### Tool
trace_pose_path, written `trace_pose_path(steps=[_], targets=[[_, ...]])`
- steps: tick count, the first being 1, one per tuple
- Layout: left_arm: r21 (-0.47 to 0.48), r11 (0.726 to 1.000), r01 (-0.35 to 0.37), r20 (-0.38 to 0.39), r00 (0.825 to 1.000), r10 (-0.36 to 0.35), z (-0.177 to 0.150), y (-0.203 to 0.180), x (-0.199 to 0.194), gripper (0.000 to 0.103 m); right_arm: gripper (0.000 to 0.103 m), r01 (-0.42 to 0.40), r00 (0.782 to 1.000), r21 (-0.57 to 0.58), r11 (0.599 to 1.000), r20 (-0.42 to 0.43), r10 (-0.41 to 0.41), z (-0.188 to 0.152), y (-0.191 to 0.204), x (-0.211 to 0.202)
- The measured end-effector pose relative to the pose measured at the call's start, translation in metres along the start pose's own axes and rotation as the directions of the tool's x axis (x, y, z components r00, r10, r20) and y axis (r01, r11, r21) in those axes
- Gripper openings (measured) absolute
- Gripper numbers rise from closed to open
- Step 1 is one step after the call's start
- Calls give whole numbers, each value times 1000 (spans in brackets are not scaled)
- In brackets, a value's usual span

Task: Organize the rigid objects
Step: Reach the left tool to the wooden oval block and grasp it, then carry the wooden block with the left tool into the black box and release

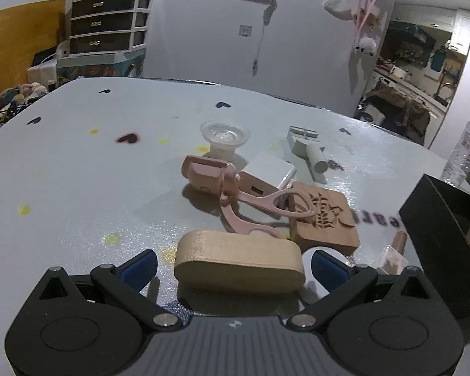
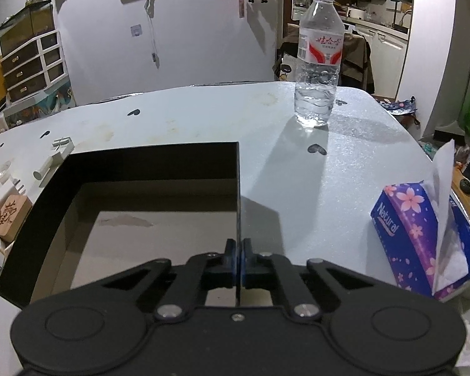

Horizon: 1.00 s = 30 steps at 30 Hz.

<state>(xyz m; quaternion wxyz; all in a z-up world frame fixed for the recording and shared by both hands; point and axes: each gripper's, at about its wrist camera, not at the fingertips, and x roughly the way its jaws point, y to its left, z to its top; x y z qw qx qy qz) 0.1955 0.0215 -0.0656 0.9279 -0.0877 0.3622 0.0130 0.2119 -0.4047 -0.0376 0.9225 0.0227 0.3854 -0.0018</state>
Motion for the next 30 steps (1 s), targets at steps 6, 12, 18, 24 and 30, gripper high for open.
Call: trace_pose_path(steps=[6,12,18,24,30], targets=[[-28,999,-16,-29,999,15,1,-2,5,90,3,-6,1000,8,1000,2,6,0,-1,0],[12,998,-65,-10,998,65,2,-10,-1,88,3,-9,1000,9,1000,-5,10,0,-2,1],[46,999,-23,50,999,21,22,-24,-21,88,3,-14,1000,-1,1000,-10,14,1,-2,1],[108,983,152,50,986,-158,47,-75,-26,88,3,-15,1000,-4,1000,-1,15,-1,-2,0],[150,930,334,-34,942,-333,59,-149,-15,88,4,-19,1000,-2,1000,9,19,-2,-2,-1]])
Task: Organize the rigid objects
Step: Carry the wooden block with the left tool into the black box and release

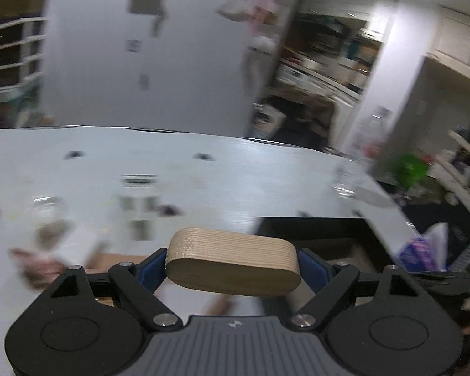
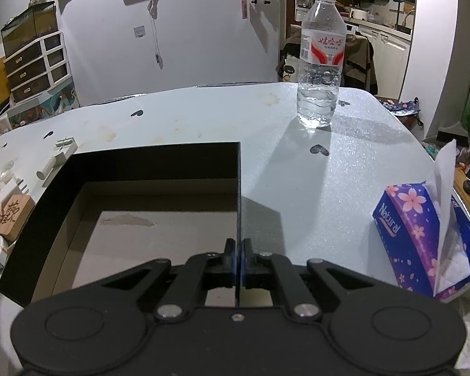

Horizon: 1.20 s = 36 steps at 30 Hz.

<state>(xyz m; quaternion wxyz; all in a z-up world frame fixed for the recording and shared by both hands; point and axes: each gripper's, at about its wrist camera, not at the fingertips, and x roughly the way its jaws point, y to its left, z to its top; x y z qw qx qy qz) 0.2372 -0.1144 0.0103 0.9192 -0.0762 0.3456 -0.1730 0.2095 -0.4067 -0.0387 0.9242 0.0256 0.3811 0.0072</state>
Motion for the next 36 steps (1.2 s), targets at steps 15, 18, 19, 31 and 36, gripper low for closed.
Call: trace_pose_path(steps=[15,18,19,31,36], targets=[[-179,983,52,-378,918,-118,19,-92,131,88,4,-1,1000,-3,1000,20,1,-4,1,-3],[-232,973,7,-419,902,-106,17,-92,156,88,4,4,1000,-5,1000,22,-4,-4,2,-3],[-246,969,-8,-425,899,-101,16,-91,161,88,4,5,1000,-6,1000,22,-4,-4,2,-3],[-286,958,-17,-446,887,-118,26,-106,195,94,4,14,1000,-10,1000,19,-13,-3,3,-3],[-269,963,-6,-415,903,-110,27,-106,188,103,4,12,1000,-6,1000,16,-12,-3,2,-2]])
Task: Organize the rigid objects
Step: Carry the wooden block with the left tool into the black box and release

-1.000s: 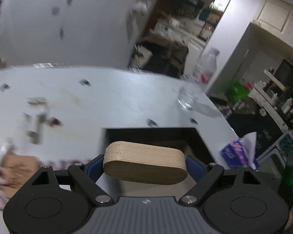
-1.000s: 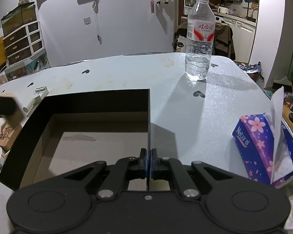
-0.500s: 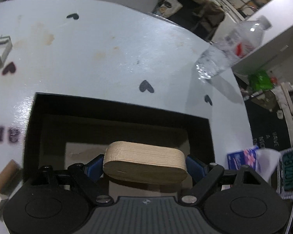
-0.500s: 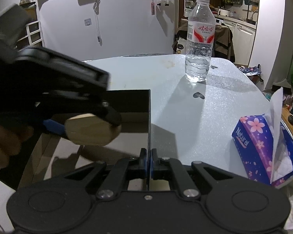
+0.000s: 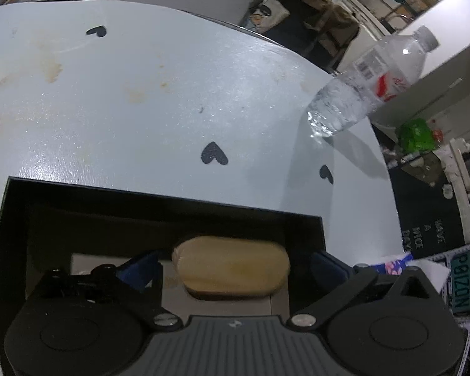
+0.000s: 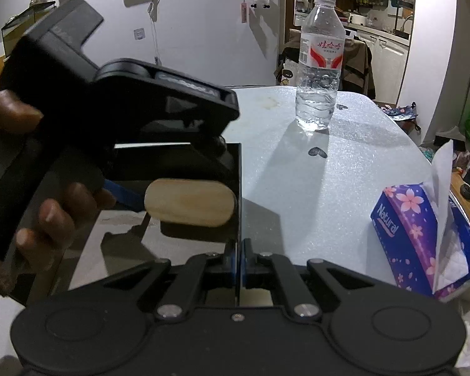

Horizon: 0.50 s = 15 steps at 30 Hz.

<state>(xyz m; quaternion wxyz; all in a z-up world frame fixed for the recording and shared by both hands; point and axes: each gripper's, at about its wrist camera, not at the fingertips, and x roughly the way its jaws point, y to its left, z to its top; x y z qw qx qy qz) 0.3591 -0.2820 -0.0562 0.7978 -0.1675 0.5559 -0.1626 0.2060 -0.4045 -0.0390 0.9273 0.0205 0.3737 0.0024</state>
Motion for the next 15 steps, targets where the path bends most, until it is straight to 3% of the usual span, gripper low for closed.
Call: trace_pose_path(steps=[7,15], targets=[[15,1000,7,0,1000,-7,-4,10,-16,103,4,2,1000,1,1000,0,-2,0,0,1],[96,995,23,9,1000,-24,-15,9,-41,103,4,1,1000,7,1000,1,-2,0,0,1]])
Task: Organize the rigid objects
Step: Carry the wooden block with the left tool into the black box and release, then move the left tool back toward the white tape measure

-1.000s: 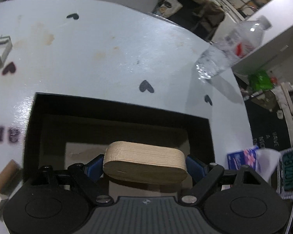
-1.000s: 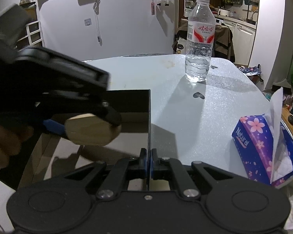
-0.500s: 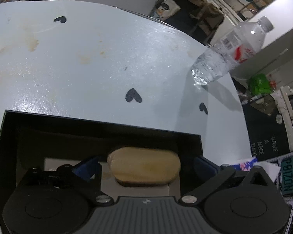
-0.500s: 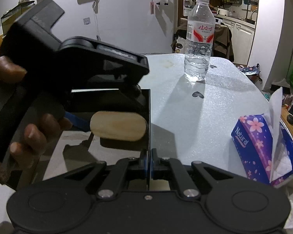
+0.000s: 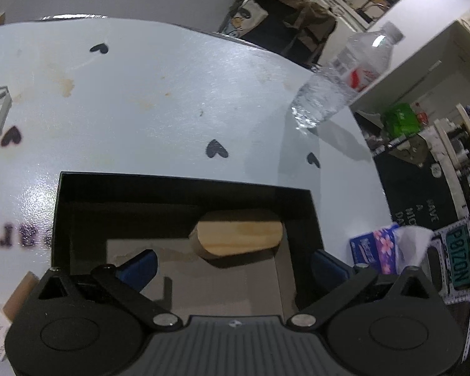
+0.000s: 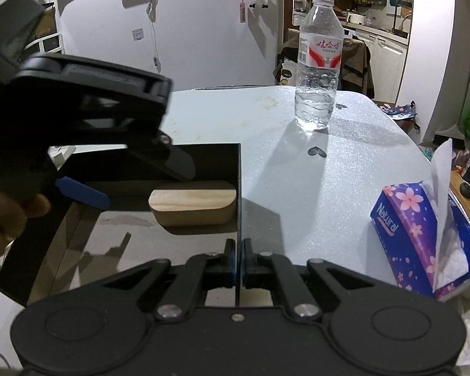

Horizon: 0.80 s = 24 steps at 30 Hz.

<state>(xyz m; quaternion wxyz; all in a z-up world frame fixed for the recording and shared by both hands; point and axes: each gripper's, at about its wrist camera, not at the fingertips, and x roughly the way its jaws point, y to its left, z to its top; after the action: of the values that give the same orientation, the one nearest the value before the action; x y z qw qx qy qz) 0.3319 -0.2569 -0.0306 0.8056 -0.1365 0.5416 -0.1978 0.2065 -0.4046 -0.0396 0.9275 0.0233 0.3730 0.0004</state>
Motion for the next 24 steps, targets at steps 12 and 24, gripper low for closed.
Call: trace_pose_path(steps=[12,24], targets=[[164,986,-29,136,991,6,-28,-6,-53,103,3,1,1000,21,1000,-2,-1,0,-1,0],[307,944,-116,320,947,12,-66,21,-89,103,4,-13,1000,45,999,-10,13,-4,-3,-3]])
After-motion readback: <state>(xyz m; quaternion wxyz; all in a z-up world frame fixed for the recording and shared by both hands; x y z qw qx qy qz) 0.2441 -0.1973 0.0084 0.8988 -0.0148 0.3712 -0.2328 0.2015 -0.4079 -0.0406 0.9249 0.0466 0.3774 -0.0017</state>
